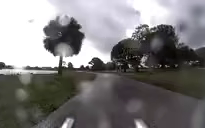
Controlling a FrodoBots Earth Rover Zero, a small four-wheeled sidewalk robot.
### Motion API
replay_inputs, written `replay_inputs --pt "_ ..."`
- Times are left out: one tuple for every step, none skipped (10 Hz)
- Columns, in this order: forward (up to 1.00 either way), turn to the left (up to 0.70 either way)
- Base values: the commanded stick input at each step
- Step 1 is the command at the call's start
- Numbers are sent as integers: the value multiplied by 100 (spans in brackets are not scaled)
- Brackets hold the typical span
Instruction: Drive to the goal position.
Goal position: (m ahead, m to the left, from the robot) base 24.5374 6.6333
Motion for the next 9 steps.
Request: replay_inputs --pt "100 0" --pt "100 0" --pt "100 0" --pt "100 0" --pt "100 0" --pt "100 0" --pt "100 0" --pt "100 0" --pt "100 0"
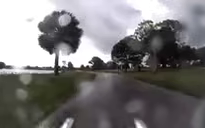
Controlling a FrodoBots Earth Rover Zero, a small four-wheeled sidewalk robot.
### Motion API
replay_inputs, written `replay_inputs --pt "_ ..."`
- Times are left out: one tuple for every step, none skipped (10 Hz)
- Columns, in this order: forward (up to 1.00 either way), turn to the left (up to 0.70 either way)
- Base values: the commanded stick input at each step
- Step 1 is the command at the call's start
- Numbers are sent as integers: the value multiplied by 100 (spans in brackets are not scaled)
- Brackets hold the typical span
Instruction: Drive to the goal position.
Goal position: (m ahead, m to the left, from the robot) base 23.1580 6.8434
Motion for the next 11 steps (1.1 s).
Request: replay_inputs --pt "100 0" --pt "100 0" --pt "100 0" --pt "100 0" --pt "100 0" --pt "100 0" --pt "100 0" --pt "100 0" --pt "100 0" --pt "100 0" --pt "100 0"
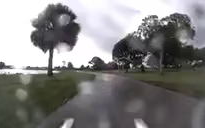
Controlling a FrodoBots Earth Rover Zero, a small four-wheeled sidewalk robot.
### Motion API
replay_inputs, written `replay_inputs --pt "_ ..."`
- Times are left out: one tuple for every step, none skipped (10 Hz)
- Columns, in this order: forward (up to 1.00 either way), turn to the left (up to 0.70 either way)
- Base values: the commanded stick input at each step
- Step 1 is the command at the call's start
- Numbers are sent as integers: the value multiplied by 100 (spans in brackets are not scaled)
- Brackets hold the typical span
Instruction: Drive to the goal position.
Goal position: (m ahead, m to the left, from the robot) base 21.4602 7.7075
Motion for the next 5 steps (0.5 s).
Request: replay_inputs --pt "100 0" --pt "100 0" --pt "100 0" --pt "100 0" --pt "100 0"
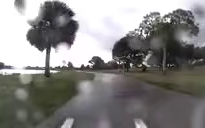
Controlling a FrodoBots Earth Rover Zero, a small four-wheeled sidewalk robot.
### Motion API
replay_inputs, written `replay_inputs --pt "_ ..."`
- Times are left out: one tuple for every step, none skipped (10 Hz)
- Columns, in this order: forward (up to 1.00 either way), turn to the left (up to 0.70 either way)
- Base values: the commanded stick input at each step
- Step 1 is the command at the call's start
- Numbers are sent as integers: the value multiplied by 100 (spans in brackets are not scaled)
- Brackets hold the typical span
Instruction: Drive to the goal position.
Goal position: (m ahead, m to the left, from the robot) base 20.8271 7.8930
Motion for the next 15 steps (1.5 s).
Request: replay_inputs --pt "100 0" --pt "100 0" --pt "100 0" --pt "100 0" --pt "100 0" --pt "100 0" --pt "100 0" --pt "100 0" --pt "100 0" --pt "100 0" --pt "100 0" --pt "100 0" --pt "100 0" --pt "100 0" --pt "100 0"
